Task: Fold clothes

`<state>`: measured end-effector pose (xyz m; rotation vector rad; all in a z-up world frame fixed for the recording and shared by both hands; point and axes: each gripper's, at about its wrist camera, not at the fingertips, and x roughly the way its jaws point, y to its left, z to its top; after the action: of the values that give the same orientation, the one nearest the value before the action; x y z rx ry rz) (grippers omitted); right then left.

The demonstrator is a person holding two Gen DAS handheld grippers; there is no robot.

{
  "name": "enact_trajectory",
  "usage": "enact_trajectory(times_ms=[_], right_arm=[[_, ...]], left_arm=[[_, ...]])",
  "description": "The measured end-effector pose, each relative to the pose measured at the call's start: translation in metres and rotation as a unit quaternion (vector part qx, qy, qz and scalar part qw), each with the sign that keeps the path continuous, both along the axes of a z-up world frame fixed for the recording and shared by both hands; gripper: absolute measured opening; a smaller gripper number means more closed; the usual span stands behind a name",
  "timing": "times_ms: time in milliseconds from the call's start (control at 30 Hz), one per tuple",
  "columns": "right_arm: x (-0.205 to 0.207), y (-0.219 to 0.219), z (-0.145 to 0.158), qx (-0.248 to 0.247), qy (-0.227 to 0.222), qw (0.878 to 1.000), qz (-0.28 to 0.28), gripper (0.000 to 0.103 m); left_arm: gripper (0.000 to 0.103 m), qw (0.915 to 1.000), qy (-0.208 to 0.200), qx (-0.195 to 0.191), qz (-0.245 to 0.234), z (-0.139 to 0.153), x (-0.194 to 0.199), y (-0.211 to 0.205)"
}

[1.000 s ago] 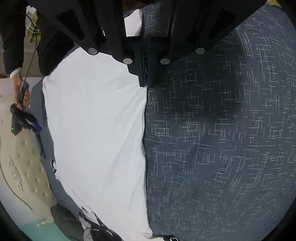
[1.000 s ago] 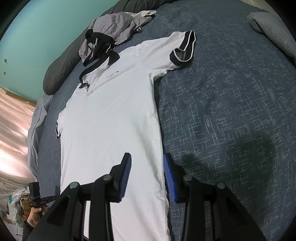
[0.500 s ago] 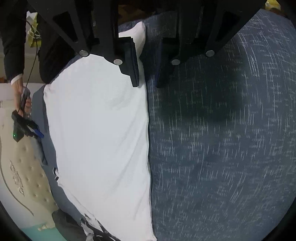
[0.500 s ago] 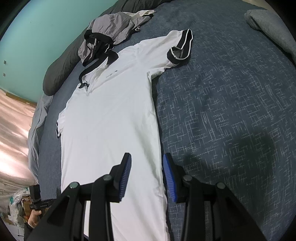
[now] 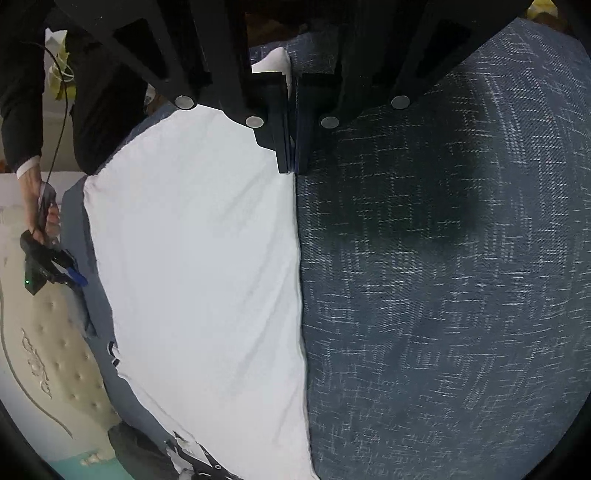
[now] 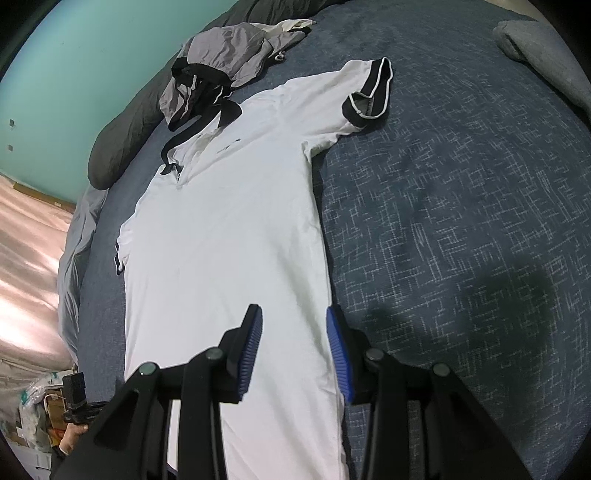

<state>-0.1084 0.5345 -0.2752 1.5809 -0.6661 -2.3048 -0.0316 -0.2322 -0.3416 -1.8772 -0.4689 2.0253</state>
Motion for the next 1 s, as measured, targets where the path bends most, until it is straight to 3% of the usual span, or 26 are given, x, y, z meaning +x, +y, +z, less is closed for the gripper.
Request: enact_trajectory(times_ms=[300, 433, 733, 800, 833, 1000], right_arm=[[0.001, 0.007, 0.000, -0.001, -0.001, 1.000, -0.008, 0.036], [0.001, 0.009, -0.002, 0.000, -0.003, 1.000, -0.010, 0.036], [0.000, 0.020, -0.011, -0.001, -0.014, 1.000, -0.024, 0.037], [-0.001, 0.023, -0.016, -0.003, -0.019, 0.999, -0.030, 0.053], [-0.002, 0.023, -0.018, -0.006, -0.019, 0.999, -0.033, 0.055], [-0.015, 0.021, -0.023, -0.001, -0.015, 0.999, -0.029, 0.055]], left_arm=[[0.002, 0.9998, 0.003, -0.021, 0.002, -0.001, -0.006, -0.007], [0.003, 0.9996, -0.005, -0.026, 0.002, -0.006, -0.024, 0.031], [0.004, 0.9987, 0.008, -0.039, 0.032, 0.010, -0.039, 0.030], [0.004, 0.9981, 0.019, -0.042, 0.041, 0.016, -0.048, 0.029], [0.005, 0.9977, 0.025, -0.045, 0.045, 0.019, -0.053, 0.029], [0.005, 0.9962, 0.050, -0.042, 0.058, 0.025, -0.084, 0.039]])
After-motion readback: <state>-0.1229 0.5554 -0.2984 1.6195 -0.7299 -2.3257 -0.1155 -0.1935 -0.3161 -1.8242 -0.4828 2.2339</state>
